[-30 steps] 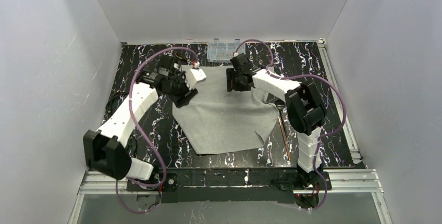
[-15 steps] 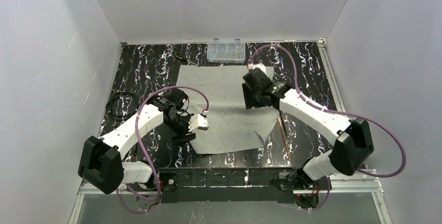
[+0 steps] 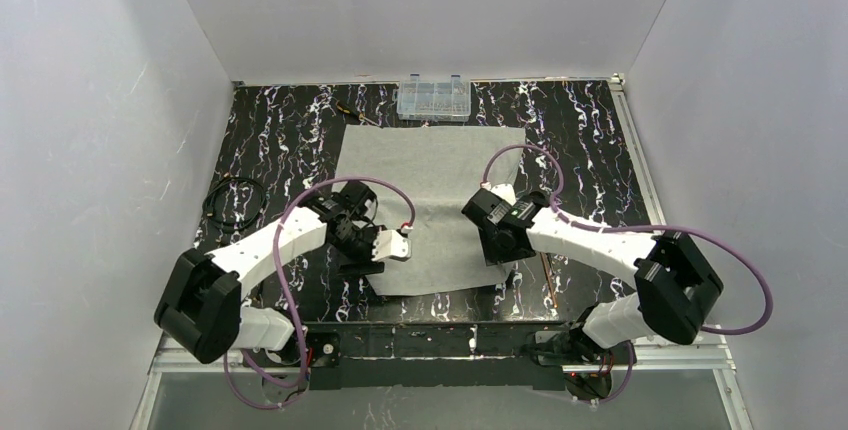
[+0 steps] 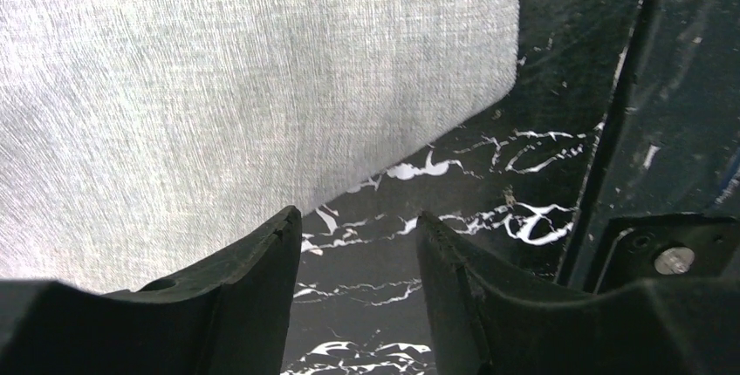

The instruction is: Fold the napkin into a case and place the utensils inside

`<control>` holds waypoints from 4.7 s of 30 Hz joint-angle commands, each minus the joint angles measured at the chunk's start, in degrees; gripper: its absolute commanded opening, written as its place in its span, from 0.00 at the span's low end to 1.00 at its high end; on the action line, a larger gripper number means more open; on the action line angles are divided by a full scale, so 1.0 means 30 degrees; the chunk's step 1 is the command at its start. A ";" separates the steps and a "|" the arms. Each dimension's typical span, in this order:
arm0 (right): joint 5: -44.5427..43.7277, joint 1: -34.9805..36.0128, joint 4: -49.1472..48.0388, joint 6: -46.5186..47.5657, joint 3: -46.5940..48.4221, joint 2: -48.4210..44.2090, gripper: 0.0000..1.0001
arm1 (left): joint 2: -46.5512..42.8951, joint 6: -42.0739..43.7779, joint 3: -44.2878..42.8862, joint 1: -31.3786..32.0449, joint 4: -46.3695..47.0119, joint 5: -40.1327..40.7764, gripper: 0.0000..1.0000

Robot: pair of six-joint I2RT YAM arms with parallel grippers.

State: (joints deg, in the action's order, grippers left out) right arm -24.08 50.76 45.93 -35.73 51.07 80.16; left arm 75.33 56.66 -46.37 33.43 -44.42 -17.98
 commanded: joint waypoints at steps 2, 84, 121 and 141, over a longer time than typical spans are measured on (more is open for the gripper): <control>0.0178 0.0055 -0.2255 -0.0377 -0.0523 0.0801 0.58 | 0.1231 -0.0050 -0.0128 0.1255 0.1026 0.1713 0.46; 0.1582 -0.6517 -0.3119 0.1395 0.5301 -0.1133 0.03 | -0.0892 -0.4146 0.1792 1.0624 0.8911 0.8921 0.73; 0.1111 -0.6876 -0.3427 0.1311 0.4070 -0.2077 0.05 | -0.4416 -0.4224 0.3568 1.0872 0.4383 1.0279 0.15; 0.0350 -0.6960 -0.2496 0.1226 0.4072 -0.2864 0.06 | -0.5529 -0.1552 0.1408 0.4562 0.6448 1.1522 0.10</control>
State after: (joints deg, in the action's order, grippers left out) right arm -20.58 30.33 37.52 -31.55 62.87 73.67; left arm 58.08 49.12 -38.20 48.71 -28.34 14.68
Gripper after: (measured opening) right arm 0.064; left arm 0.120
